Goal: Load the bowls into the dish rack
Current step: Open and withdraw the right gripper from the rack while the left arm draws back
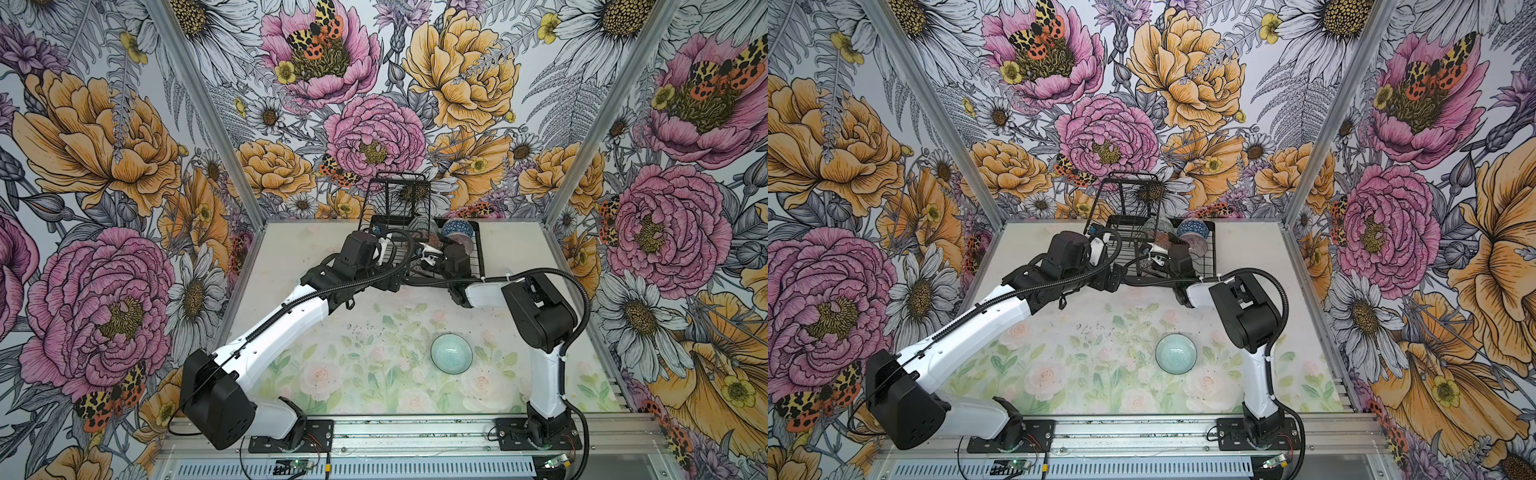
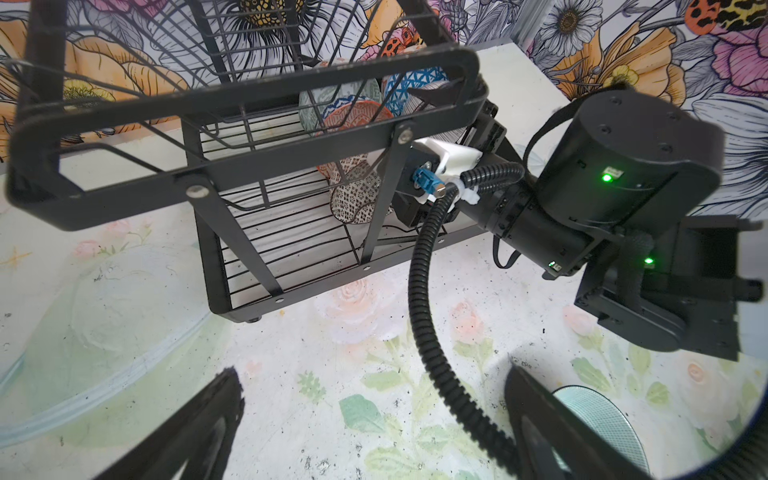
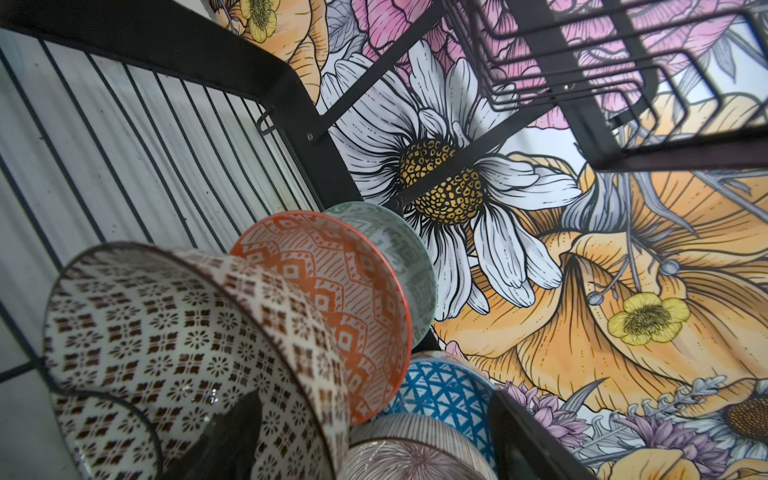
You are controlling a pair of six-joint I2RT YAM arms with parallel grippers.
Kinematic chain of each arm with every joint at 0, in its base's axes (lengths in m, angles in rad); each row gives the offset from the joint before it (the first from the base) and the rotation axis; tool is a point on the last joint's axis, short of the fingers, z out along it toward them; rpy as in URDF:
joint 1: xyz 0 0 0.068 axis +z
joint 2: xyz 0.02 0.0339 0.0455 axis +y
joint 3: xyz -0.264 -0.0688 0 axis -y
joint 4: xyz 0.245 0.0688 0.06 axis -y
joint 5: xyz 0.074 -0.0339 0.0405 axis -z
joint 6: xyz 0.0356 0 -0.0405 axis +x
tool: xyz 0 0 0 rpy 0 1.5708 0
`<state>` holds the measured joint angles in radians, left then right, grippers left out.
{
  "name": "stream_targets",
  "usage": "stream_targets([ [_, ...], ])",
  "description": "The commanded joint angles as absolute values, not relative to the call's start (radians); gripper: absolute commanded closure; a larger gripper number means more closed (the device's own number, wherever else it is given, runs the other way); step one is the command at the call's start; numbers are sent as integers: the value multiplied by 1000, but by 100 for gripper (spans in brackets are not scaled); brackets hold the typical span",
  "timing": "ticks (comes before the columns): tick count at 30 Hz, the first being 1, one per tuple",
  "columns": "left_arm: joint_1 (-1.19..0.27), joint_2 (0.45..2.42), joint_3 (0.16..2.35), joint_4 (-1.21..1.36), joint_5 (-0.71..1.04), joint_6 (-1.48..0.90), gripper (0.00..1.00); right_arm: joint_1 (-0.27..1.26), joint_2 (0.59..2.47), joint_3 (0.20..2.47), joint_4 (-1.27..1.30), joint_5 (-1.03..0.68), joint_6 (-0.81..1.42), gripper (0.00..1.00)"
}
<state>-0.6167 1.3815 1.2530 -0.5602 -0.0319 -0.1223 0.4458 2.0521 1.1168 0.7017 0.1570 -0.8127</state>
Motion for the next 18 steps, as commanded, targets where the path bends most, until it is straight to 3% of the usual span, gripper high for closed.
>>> stream_targets([
  [1, -607, 1355, 1237, -550, -29, -117, 1, 451, 1993, 1097, 682, 136, -817, 11],
  [18, -607, 1360, 1242, -549, -26, -112, 1, 453, 1865, 985, 676, 169, -818, 9],
])
